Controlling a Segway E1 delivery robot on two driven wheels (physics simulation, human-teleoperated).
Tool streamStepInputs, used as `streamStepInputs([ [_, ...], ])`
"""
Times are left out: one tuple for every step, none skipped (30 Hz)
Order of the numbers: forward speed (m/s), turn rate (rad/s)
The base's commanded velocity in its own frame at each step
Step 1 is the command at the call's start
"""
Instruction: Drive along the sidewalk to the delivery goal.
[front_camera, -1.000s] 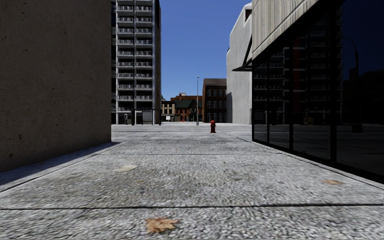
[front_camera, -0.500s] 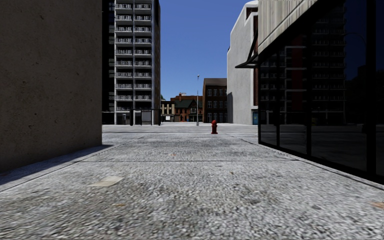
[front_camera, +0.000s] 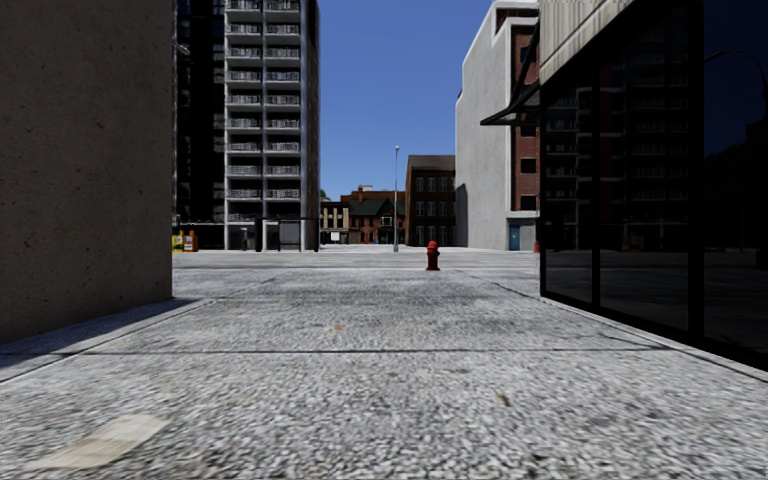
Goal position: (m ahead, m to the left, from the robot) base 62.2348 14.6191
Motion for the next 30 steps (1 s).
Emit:
streamStepInputs([
  [2.0, 0.0],
  [2.0, 0.0],
  [2.0, 0.0],
  [2.0, 0.0],
  [2.0, 0.0],
  [2.0, 0.0],
  [2.0, 0.0],
  [2.0, 0.0],
  [2.0, 0.0],
  [2.0, 0.0],
  [2.0, 0.0],
  [2.0, 0.0],
  [2.0, 0.0],
  [2.0, 0.0],
  [2.0, 0.0],
  [2.0, 0.0],
  [2.0, 0.0],
  [2.0, 0.0],
  [2.0, 0.0],
  [2.0, 0.0],
  [2.0, 0.0],
  [2.0, 0.0],
  [2.0, 0.0],
  [2.0, 0.0],
  [2.0, 0.0],
  [2.0, 0.0],
  [2.0, 0.0],
  [2.0, 0.0],
  [1.98, 0.0],
  [1.93, 0.0],
])
